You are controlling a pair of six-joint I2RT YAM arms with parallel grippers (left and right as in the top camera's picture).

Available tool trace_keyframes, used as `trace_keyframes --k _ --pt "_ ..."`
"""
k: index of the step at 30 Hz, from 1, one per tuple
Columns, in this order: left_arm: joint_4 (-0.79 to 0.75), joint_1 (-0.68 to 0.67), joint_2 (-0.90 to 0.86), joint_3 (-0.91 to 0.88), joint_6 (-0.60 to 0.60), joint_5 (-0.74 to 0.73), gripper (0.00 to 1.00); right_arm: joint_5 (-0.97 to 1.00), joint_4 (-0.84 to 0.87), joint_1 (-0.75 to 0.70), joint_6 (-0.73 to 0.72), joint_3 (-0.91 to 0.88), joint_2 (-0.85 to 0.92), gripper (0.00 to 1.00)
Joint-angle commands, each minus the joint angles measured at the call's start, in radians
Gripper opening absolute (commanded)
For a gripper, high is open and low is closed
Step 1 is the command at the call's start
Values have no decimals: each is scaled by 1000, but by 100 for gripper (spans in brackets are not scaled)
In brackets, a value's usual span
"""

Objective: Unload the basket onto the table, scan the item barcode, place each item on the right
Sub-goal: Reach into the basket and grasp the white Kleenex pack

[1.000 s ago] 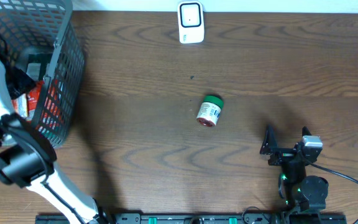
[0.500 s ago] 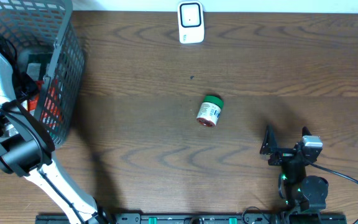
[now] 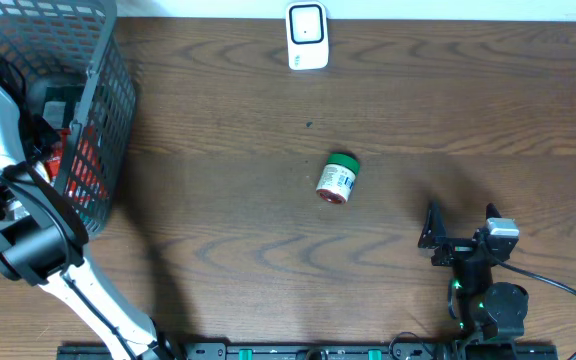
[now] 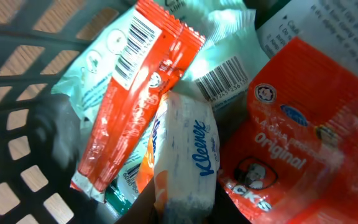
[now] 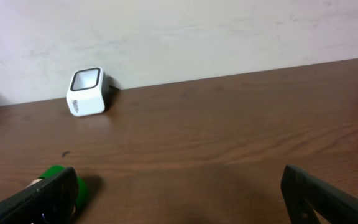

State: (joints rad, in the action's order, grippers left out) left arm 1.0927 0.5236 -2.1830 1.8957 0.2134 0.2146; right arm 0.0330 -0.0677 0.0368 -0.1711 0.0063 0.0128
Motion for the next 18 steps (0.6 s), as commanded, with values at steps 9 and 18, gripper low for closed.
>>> trace_keyframes --k 9,18 --pt "-12 0 330 31 85 3 14 -1 -4 -7 11 -1 -4 99" --pt "34 -33 580 31 103 -256 14 -1 -4 -7 11 -1 -4 99"
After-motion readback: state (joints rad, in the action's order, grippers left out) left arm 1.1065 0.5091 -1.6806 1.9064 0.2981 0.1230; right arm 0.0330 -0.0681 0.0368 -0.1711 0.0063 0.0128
